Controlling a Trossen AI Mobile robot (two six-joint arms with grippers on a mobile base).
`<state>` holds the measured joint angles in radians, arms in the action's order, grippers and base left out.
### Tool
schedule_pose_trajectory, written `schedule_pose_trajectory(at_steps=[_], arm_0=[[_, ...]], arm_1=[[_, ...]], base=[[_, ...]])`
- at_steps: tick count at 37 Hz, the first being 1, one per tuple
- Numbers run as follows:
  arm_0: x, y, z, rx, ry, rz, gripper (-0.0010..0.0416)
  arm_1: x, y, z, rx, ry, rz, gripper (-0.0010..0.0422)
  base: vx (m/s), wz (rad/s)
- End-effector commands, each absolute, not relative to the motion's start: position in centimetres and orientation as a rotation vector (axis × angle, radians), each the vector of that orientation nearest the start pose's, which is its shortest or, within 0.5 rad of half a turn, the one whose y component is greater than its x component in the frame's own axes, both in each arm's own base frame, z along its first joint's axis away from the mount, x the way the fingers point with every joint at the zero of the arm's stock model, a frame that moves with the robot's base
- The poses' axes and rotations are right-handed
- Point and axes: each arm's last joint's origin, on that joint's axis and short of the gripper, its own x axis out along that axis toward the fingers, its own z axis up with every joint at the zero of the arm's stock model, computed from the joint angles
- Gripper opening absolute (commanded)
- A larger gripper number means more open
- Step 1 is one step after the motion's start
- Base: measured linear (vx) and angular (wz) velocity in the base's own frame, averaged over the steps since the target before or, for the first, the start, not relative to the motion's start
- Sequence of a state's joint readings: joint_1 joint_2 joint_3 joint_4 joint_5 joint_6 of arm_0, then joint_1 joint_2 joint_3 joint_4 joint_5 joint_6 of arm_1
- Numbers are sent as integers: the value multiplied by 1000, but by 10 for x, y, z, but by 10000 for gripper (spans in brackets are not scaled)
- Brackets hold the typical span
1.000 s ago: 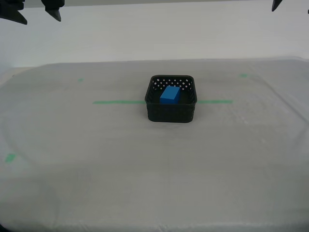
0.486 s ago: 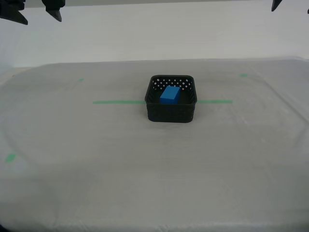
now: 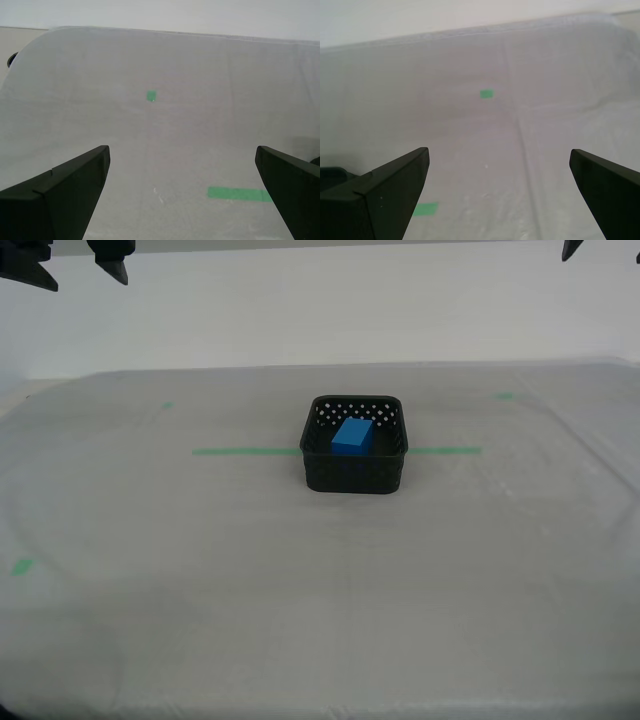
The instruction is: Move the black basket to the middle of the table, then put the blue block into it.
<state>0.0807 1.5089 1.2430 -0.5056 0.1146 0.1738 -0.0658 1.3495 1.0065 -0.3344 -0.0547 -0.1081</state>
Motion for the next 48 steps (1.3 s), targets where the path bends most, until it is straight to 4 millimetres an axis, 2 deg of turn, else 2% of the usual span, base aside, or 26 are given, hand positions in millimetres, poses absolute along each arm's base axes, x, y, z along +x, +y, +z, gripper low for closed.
schedule_pose_trajectory(at_steps=[1,7,48], arm_0=[[325,23,294,-22,760,-55,394],[324,23,294,-82,763,-31,393],[324,23,294,-73,762,-35,394]], arm_1=[[288,-18,275,-60,674,22,400],[288,-17,275,-60,674,22,400],[288,-18,275,-60,674,22,400]], base=[[0,0],[0,0],[0,0]])
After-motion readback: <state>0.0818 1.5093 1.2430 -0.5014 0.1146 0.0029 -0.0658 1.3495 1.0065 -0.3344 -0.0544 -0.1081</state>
